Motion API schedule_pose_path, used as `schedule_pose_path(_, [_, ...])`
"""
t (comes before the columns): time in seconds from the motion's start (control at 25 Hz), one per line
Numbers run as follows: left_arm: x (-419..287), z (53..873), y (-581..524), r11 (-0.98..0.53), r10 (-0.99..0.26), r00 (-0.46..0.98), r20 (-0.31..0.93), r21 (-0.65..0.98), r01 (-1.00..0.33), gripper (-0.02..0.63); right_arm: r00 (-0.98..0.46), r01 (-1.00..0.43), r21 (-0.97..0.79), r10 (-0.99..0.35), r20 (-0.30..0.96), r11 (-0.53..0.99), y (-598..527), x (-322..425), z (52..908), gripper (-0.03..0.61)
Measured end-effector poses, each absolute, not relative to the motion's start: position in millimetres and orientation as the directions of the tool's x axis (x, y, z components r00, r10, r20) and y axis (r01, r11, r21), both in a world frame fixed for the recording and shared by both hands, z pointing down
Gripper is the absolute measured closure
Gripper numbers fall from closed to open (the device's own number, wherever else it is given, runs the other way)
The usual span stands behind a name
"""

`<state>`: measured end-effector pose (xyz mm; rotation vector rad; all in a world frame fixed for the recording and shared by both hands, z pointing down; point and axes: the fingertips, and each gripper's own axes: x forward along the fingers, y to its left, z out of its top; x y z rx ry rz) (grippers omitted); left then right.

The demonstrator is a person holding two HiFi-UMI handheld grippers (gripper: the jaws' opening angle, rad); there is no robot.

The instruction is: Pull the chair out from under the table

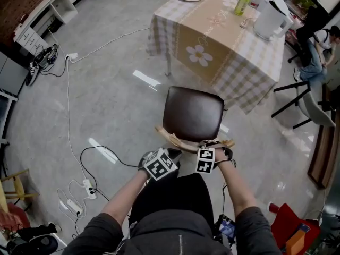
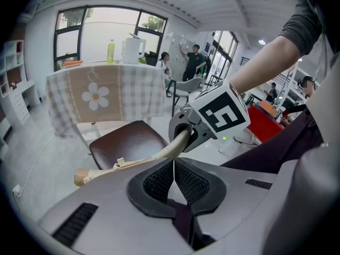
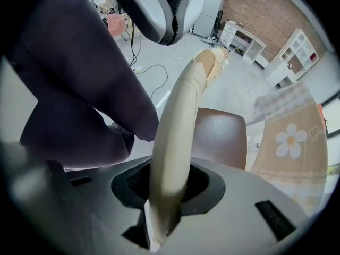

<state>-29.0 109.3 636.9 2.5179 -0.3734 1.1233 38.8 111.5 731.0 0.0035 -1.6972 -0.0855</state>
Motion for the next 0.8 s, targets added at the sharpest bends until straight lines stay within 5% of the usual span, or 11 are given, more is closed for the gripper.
schedule_pose_path(0.8, [-50,633,170,-0.878,-0.124,0.647,0.752,0.221,-0.426,0.601,-0.044,0.077,0.091,-0.088,0.995,0.993,128,45,731,0.476])
